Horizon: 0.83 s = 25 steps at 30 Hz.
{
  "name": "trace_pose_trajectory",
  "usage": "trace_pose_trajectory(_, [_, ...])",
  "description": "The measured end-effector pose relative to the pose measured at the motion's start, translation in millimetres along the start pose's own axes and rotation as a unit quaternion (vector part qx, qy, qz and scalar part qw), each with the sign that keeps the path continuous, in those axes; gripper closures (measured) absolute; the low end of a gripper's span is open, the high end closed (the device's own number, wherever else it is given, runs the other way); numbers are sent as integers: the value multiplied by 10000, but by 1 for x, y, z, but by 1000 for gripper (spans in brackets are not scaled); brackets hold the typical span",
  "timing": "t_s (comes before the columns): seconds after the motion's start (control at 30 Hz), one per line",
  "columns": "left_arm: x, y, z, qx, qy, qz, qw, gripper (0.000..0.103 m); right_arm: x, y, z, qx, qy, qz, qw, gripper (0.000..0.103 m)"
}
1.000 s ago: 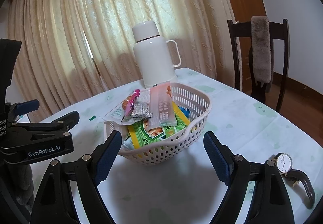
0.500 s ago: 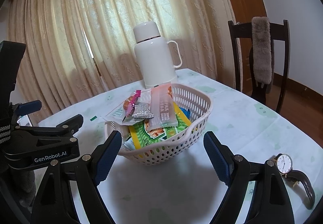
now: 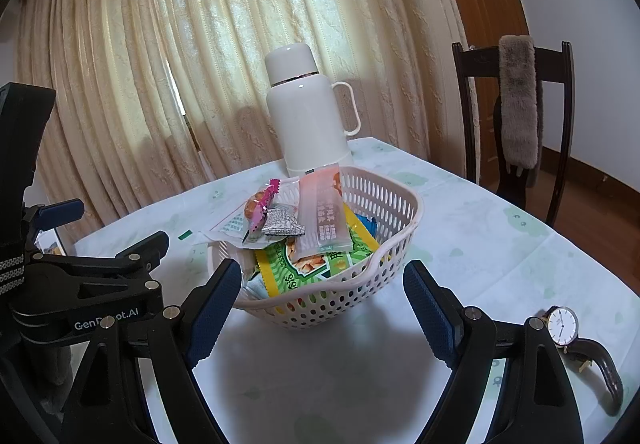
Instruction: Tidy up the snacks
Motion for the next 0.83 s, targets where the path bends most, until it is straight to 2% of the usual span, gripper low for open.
trace_pose_trajectory(0.83, [-3,3,-1,121,93,-60,9999,0,0,0,1,-5,3,-7,10000,19])
Point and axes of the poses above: each gripper's, at about its wrist camera, not at the fingertips, and x roughly the way its jaws point, y to its right, z to its underside, the point moved 9 cm from there along x, roughly the way its jaws point, and after that the axes turned 3 degrees about -z, right-handed, at the moved point
